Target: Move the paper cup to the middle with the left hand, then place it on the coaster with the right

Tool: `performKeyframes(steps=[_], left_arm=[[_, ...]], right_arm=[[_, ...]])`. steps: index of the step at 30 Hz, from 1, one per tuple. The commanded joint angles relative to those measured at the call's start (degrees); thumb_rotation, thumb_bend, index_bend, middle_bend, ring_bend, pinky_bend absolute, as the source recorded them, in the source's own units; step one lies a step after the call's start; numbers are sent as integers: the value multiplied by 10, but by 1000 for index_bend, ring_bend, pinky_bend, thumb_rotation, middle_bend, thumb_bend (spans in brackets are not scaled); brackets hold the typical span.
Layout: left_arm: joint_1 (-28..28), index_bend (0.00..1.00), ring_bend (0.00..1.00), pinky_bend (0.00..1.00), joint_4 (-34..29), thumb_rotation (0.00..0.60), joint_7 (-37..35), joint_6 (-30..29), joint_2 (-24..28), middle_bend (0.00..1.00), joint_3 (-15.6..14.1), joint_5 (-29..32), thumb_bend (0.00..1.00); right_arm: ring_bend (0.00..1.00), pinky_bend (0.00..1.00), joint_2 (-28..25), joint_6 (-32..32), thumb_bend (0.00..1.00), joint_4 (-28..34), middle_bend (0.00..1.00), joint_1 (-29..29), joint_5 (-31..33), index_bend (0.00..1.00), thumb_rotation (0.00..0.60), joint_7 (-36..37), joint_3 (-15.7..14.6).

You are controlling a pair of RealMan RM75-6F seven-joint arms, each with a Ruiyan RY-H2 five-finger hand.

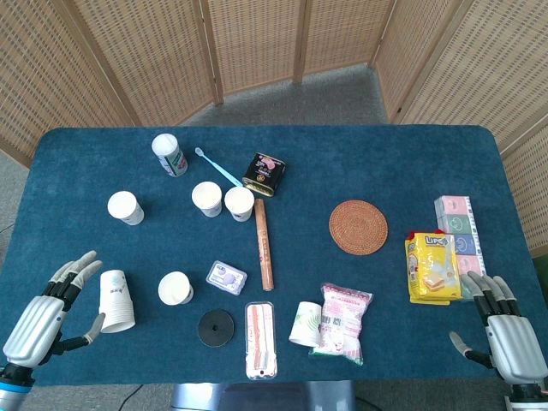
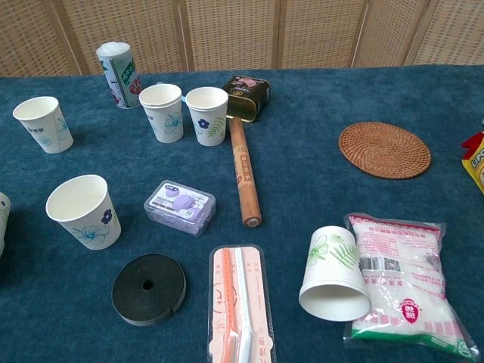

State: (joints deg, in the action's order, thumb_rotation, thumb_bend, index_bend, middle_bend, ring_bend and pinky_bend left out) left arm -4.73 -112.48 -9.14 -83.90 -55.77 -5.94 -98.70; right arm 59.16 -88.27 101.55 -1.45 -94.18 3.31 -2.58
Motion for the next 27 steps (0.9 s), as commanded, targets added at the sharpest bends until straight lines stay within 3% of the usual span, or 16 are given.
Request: performKeyframes(steps=[1,13,21,27], left_arm=[[-1,6,0,0,2,486,-1,4,0,0,-1,3,499],[-5,5,0,0,-3,486,-5,10,30,0,-8,-6,501],[-33,0,0,0,-14,500,65,88,49,0,-6,47,504],[-63,0,0,0,-22,500,132,145,33,0,6,82,503]], right_arm=[[0,0,0,2,303,1,0,1,-1,0,600,0,0],[0,0,4,2,304,-1,0,1,-10,0,600,1,-5],[0,0,-3,-7,302,-3,0,-1,-14,0,600,9,-4],[0,0,0,-2,304,-6,0,0,-12,0,600,11,-4]])
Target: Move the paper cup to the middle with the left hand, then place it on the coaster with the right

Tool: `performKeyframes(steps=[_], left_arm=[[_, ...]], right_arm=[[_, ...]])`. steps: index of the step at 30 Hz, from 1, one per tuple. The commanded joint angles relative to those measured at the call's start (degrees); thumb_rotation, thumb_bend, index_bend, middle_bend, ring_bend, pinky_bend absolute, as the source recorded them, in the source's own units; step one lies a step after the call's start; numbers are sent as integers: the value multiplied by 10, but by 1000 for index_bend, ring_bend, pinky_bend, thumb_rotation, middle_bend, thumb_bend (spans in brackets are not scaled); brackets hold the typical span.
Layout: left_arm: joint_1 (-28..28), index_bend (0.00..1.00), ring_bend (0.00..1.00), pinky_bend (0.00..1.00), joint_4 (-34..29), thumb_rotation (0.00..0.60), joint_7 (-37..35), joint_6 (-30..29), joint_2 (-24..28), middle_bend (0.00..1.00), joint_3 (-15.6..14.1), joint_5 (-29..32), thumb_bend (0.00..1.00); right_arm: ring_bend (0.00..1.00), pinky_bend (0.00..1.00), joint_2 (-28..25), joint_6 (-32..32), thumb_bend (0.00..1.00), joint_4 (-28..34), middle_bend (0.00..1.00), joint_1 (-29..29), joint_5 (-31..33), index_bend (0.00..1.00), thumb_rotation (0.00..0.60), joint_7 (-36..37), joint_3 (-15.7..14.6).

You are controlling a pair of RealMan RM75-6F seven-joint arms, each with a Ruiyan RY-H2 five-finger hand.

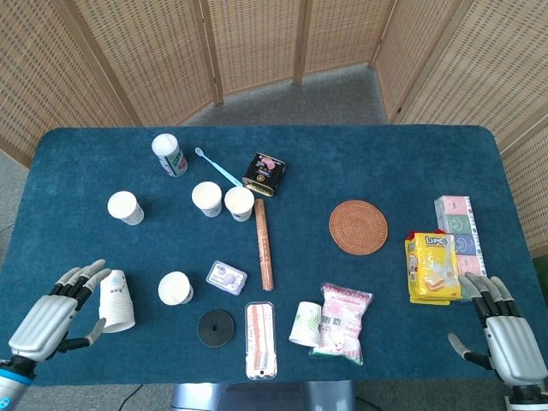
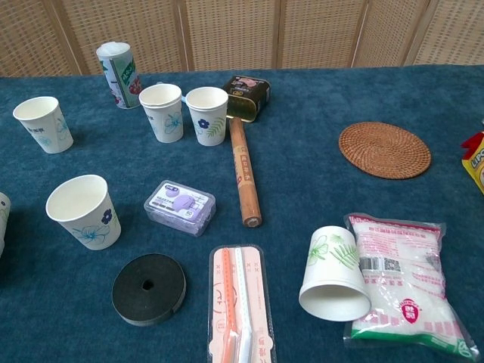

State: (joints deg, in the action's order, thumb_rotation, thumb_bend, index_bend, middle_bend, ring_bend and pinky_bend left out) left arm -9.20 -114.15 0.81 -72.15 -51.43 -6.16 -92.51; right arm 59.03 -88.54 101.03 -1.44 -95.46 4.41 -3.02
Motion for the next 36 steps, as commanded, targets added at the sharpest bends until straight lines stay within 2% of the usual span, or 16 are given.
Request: performKeyframes(steps=[1,10,18,24,36], left_arm=[[-22,0,0,0,-4,498,42,34,-15,0,11,25,504],[-78,0,0,0,27,502,110,119,-88,0,38,94,504],[-115,0,0,0,58,499,117,157,-145,0,52,113,502],[-140,0,0,0,76,502,114,195,-172,0,52,131,503],[-158,0,0,31,102,503,111,186,-216,0,59,134,503]], right_arm=[[0,0,1,1,305,-1,0,0,1,0,600,1,0],[0,0,3,8,301,1,0,2,9,0,600,0,0],[0,0,4,10,303,11,0,3,10,0,600,-7,2],[0,0,2,8,302,10,0,0,20,0,600,-8,4],[0,0,6,14,304,9,0,-1,29,0,600,-13,4]])
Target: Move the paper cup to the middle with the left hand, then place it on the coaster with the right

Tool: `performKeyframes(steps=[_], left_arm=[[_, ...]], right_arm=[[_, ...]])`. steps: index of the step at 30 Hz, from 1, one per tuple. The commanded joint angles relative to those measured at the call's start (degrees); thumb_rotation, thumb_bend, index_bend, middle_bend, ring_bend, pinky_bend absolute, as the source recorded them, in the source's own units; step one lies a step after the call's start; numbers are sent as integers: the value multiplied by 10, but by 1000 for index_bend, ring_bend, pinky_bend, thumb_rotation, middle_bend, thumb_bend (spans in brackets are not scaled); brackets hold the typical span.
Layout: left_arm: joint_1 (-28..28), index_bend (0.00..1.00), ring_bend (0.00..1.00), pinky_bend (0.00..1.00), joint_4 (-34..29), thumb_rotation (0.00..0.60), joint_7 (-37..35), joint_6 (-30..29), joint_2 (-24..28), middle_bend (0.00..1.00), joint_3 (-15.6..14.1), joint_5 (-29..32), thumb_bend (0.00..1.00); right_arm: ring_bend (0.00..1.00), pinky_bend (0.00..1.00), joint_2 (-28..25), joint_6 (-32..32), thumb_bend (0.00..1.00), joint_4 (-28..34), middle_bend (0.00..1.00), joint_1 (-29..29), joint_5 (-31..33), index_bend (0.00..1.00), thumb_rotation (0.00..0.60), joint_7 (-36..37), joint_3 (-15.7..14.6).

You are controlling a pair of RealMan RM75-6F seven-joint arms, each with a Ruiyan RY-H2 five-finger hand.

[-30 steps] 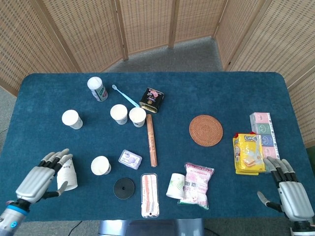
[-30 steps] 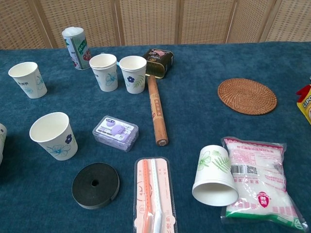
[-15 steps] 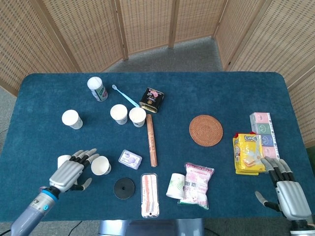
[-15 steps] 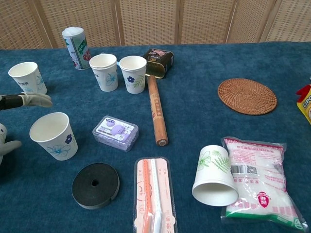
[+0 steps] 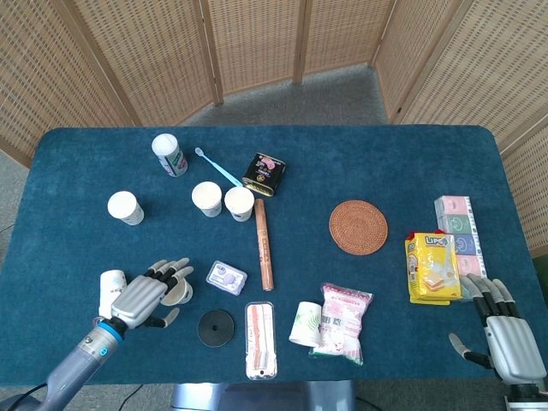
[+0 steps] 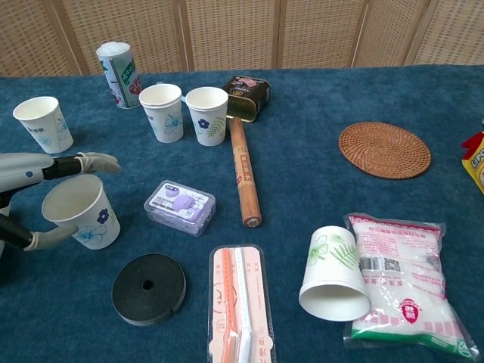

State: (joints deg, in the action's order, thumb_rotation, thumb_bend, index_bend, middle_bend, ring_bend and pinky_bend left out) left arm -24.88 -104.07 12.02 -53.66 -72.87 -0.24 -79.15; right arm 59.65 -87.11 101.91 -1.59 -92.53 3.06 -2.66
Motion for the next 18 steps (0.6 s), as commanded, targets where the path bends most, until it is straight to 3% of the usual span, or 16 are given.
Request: performKeyframes(steps=[1,6,11,18], left_arm=[[-2,0,0,41,2,500,-2,0,-3,0,-1,2,503],[-6,48,11,126,9,505,-9,1,-9,14,-4,7,503],[-10,166,123,382,16,591,-22,2,-19,96,-4,12,504],[-21,300,259,499,23,600,-31,-6,-27,228,5,2,542]], right_arm=[[0,0,0,-1,304,1,0,0,0,0,600,1,0],[0,0,-1,-1,302,-2,0,-1,2,0,600,4,1],[0,0,0,0,304,-5,0,-2,3,0,600,8,0],[0,0,2,-2,302,-3,0,-3,-2,0,600,7,-1]])
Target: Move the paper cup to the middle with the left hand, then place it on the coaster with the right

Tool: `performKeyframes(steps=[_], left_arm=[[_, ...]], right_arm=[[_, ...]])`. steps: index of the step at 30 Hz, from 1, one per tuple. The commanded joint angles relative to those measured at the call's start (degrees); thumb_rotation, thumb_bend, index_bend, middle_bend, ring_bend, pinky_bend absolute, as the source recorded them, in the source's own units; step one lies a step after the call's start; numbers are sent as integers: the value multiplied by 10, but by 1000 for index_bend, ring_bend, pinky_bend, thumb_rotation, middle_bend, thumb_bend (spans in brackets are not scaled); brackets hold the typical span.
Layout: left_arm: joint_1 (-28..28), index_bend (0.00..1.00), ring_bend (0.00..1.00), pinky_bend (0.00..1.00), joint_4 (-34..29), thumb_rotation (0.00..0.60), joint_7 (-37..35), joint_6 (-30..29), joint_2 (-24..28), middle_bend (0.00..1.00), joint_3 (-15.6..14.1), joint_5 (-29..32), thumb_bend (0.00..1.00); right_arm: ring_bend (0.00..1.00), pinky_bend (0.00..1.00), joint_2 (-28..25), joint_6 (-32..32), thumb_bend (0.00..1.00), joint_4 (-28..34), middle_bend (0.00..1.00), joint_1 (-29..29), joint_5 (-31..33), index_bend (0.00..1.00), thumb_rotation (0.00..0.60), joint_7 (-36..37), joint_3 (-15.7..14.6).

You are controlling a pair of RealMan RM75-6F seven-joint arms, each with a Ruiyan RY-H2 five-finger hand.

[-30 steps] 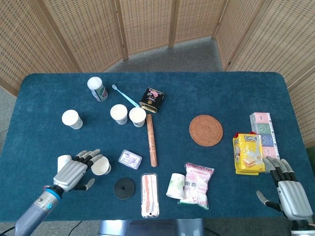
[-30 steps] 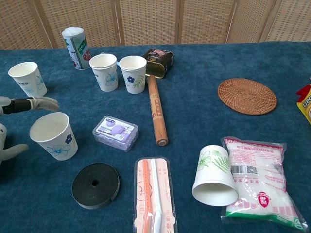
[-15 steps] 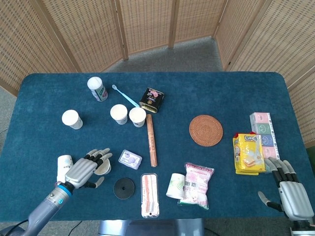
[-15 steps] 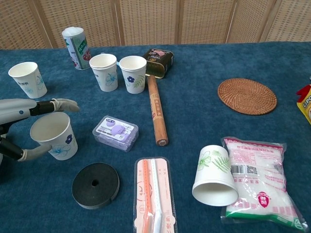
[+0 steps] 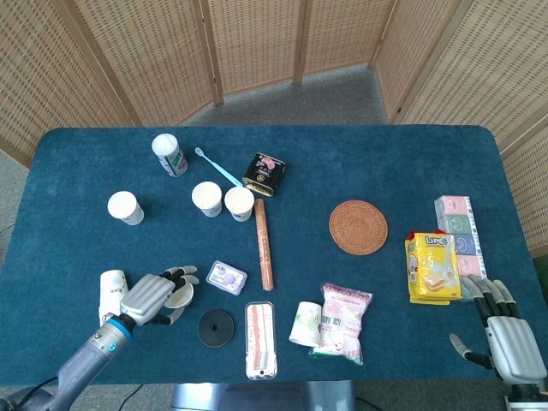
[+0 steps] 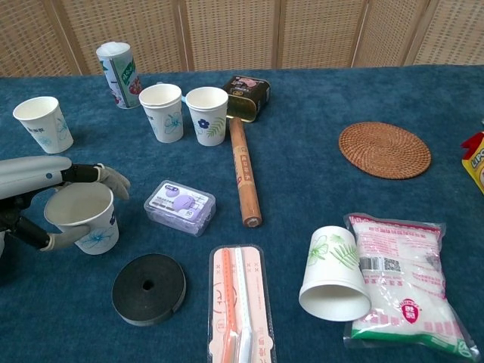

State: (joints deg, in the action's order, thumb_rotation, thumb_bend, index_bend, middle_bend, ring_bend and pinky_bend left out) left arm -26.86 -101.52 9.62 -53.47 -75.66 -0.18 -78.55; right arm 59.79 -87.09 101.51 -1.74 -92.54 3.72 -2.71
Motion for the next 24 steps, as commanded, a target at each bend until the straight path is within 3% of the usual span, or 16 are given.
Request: performKeyframes(steps=[1,7,13,19,24], left_arm=[[-2,310,276,512,-4,600,-9,-12,2,245,6,-6,542],[-21,326,298,536,-26,600,-34,0,28,269,25,0,541],[-58,327,298,536,-38,600,-86,20,35,262,73,22,541],[-107,326,294,528,-24,600,-107,44,3,259,120,54,539],[-155,318,289,522,10,600,-96,63,-54,252,147,87,537]], right_arm=[[0,0,0,-3,303,0,0,-2,-1,0,600,0,-1],[0,0,0,-6,302,-2,0,-4,-1,0,600,5,-1],[0,0,0,-6,304,-3,0,-3,-8,0,600,10,-2],[0,0,-6,1,301,-3,0,1,-34,0,600,-8,-15],[0,0,-12,-12,303,1,0,-4,-51,0,600,-7,-21]])
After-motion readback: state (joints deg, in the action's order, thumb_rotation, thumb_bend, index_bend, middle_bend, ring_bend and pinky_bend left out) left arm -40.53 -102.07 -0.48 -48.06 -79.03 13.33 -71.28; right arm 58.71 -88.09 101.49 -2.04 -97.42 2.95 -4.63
